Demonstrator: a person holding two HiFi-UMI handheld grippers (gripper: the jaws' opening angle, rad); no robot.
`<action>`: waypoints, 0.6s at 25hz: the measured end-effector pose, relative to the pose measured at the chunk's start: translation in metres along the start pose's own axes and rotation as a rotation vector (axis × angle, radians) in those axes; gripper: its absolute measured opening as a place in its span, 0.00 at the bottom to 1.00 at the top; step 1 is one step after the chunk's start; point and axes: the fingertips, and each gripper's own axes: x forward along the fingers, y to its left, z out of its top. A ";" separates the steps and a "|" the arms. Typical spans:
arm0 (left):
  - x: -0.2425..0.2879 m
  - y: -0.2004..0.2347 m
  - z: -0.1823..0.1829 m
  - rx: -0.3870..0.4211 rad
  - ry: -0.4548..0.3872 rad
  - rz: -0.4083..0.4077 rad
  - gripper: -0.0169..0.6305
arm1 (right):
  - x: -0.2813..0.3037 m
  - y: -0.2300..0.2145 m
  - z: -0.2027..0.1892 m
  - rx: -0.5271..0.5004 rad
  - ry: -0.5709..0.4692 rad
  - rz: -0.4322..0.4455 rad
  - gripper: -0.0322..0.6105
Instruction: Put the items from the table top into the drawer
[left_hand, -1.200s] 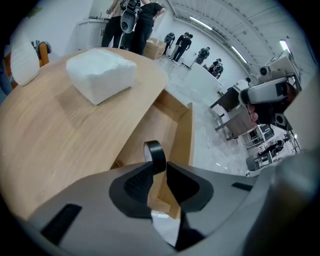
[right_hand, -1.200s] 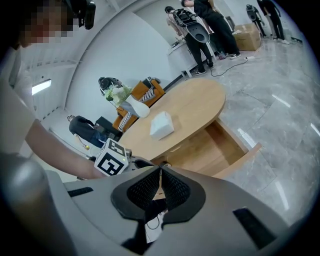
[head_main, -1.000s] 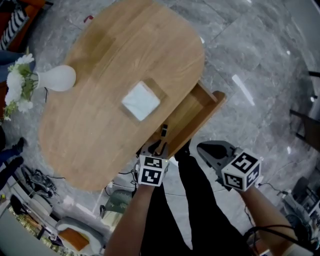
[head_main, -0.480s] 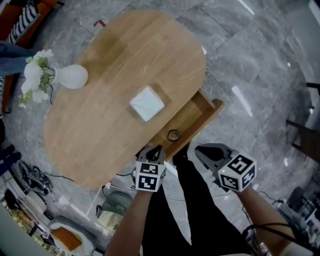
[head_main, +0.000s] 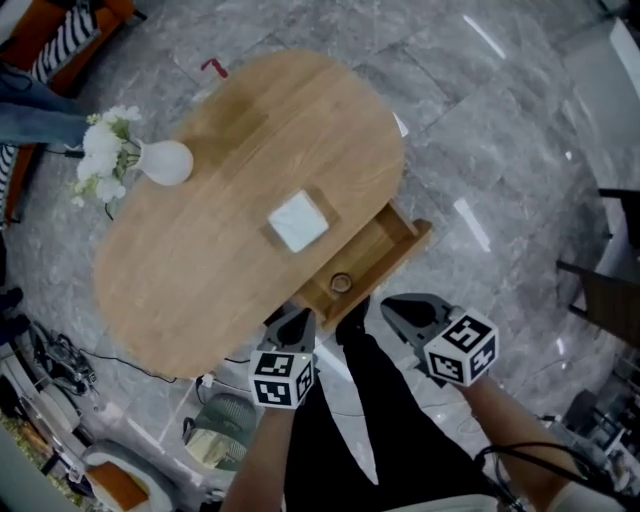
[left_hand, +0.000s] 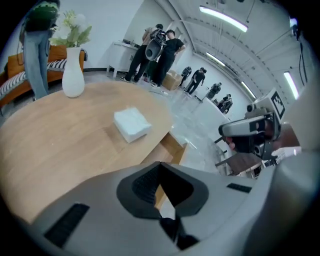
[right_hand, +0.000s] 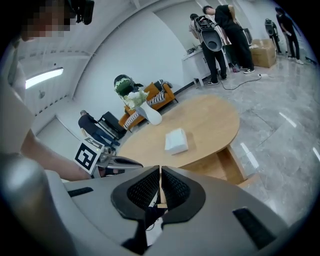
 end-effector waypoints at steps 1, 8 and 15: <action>-0.008 0.001 0.005 -0.017 -0.023 0.003 0.03 | -0.001 0.001 0.001 -0.002 -0.003 -0.002 0.11; -0.040 0.023 0.029 -0.055 -0.132 0.014 0.03 | 0.004 0.000 0.003 0.001 -0.012 -0.031 0.11; -0.052 0.043 0.040 -0.014 -0.141 -0.002 0.03 | 0.016 -0.004 0.015 0.052 -0.060 -0.082 0.11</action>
